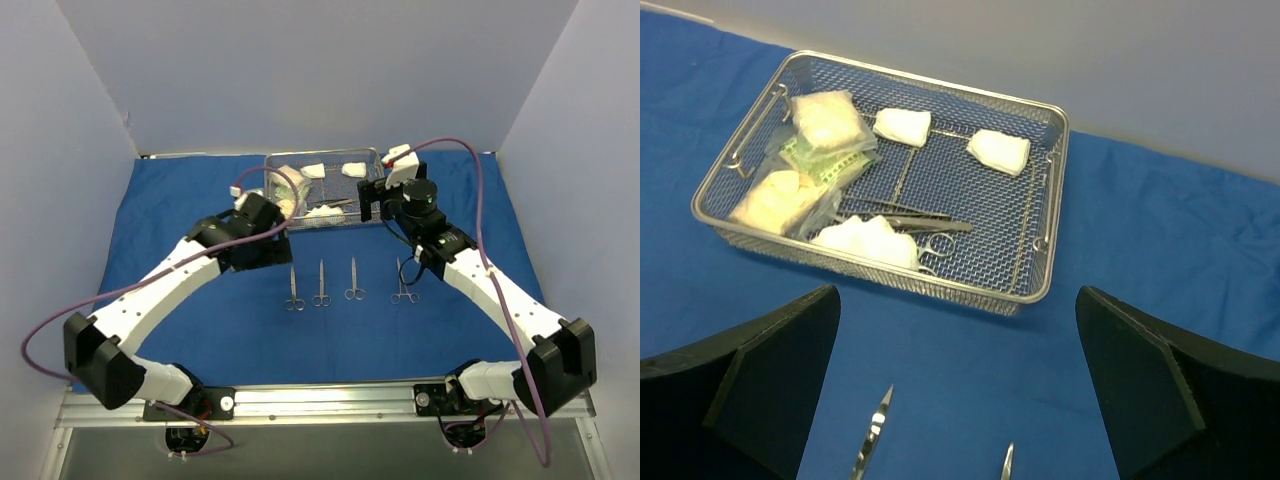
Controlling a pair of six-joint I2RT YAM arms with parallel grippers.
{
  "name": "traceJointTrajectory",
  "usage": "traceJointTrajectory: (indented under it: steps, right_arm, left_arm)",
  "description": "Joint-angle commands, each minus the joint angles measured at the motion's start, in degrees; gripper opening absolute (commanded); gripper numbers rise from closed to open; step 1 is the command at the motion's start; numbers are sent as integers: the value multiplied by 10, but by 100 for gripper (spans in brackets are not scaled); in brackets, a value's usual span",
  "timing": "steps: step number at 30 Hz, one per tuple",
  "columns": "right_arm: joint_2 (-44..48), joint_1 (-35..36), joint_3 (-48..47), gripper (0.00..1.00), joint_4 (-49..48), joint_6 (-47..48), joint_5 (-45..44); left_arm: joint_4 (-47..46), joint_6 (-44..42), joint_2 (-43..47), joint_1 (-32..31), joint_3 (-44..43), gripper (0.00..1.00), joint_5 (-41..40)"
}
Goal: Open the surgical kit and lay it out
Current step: Place the medical item in the surgical kit, then pick up the medical item from the container.
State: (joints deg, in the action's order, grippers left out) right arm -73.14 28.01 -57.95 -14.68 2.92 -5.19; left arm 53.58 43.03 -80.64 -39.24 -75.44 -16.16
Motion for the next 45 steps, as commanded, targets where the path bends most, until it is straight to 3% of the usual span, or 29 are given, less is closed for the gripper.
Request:
traceJointTrajectory:
  steps: [1, 10, 17, 24, 27, 33, 41, 45]
  right_arm:
    - [-33, -10, -54, 100, -45, -14, -27]
    - [-214, -30, -182, 100, -44, -13, -34]
    - [-399, -32, -357, 100, -4, -7, 11]
    - [-537, -22, -472, 100, 17, -10, 77]
    - [-581, -22, -508, 100, 31, 87, 109]
    - [-665, -25, -615, 100, 143, 165, 168]
    - [-675, -14, -600, 100, 208, 278, 239]
    - [-682, -13, -601, 100, 216, 289, 252]
  left_arm:
    - [33, -40, 39, 66, -23, 94, -7]
    - [12, -79, 90, 266, 4, 94, 66]
    - [-8, -105, 80, 337, 20, 94, 133]
    - [-18, -116, 69, 370, 32, 94, 162]
    - [-23, -123, 66, 377, 37, 94, 184]
    - [-28, -136, 54, 382, 42, 94, 202]
    - [-37, -143, 44, 386, 52, 94, 218]
    - [-42, -145, 42, 387, 57, 94, 230]
